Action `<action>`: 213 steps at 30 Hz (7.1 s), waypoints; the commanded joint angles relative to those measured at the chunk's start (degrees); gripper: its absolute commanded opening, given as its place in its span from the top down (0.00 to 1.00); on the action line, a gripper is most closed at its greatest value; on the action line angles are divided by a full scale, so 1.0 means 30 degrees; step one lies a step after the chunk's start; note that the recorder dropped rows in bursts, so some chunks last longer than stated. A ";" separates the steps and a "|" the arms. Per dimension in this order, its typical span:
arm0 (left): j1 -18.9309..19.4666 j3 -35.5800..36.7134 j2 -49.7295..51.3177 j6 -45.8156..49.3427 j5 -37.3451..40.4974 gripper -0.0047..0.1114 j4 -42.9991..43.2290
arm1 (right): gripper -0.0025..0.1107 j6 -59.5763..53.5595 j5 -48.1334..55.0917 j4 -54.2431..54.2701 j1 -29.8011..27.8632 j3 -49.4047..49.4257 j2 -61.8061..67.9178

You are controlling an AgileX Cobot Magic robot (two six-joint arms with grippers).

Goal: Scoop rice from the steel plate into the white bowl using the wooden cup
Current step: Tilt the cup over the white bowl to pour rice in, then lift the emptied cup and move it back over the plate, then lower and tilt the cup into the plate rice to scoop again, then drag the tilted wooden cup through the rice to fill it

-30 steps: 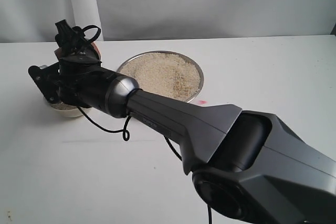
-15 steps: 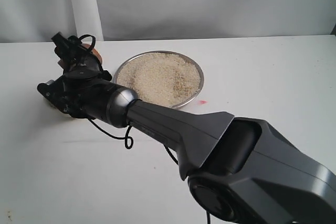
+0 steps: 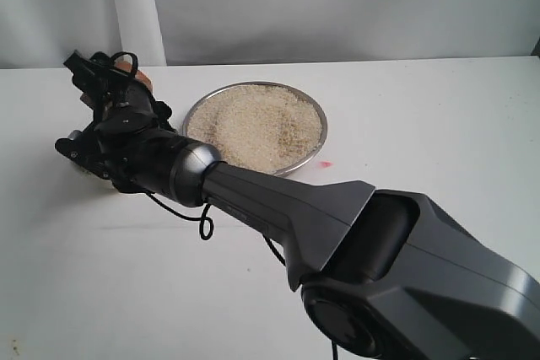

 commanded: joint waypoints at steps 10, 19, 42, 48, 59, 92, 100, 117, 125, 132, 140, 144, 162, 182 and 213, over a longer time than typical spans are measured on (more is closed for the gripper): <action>-0.0087 0.0036 0.0004 -0.0042 -0.0065 0.96 -0.0091 | 0.98 -0.0471 -0.0182 -0.1636 -0.0052 -0.0085 -0.1070; -0.0087 0.0036 0.0004 -0.0042 -0.0065 0.96 -0.0091 | 0.98 -0.0645 -0.0130 -0.2060 -0.0052 0.0570 -0.1091; -0.0087 0.0036 0.0004 -0.0042 -0.0065 0.96 -0.0091 | 0.98 0.4284 -0.0211 0.4675 -0.0016 0.1791 -0.3497; -0.0087 0.0036 0.0004 -0.0042 -0.0065 0.96 -0.0091 | 0.98 0.3507 0.2077 1.7638 -0.1422 0.1791 -0.6629; -0.0087 0.0036 0.0004 -0.0042 -0.0065 0.96 -0.0091 | 0.98 0.0458 0.7868 2.7711 -0.4639 0.1791 -0.7869; -0.0087 0.0036 0.0004 -0.0042 -0.0065 0.96 -0.0091 | 0.98 -0.3075 0.2218 2.9837 -0.7771 1.2841 -1.3309; -0.0087 0.0036 0.0004 -0.0042 -0.0065 0.96 -0.0091 | 0.98 -0.0267 0.3162 2.0150 -0.7851 1.2895 -1.2484; -0.0087 0.0036 0.0004 -0.0042 -0.0065 0.96 -0.0091 | 0.98 0.0221 0.5660 1.0457 -0.7567 0.7951 -0.6860; -0.0087 0.0036 0.0004 -0.0042 -0.0065 0.96 -0.0091 | 0.98 -0.1283 0.5811 0.8293 -0.7158 0.6892 -0.5632; -0.0087 0.0036 0.0004 -0.0042 -0.0065 0.96 -0.0091 | 0.98 -0.0702 0.5944 0.8211 -0.7158 0.6892 -0.5307; -0.0087 0.0036 0.0004 -0.0042 -0.0065 0.96 -0.0091 | 0.98 -0.0617 0.6485 0.9844 -0.6938 0.6892 -0.5192; -0.0087 0.0036 0.0004 -0.0042 -0.0065 0.96 -0.0091 | 0.98 -0.0346 0.6972 0.9844 -0.6714 0.7053 -0.5192; -0.0087 0.0036 0.0004 -0.0042 -0.0065 0.96 -0.0091 | 0.98 0.2472 0.7509 0.5054 -0.4499 0.9649 -0.4724; -0.0087 0.0036 0.0004 -0.0042 -0.0065 0.96 -0.0091 | 0.98 0.3567 0.5038 0.5806 -0.4172 0.9573 -0.4029; -0.0087 0.0036 0.0004 -0.0042 -0.0065 0.96 -0.0091 | 0.98 -0.2505 0.8005 1.3335 -0.3568 0.9573 -0.4956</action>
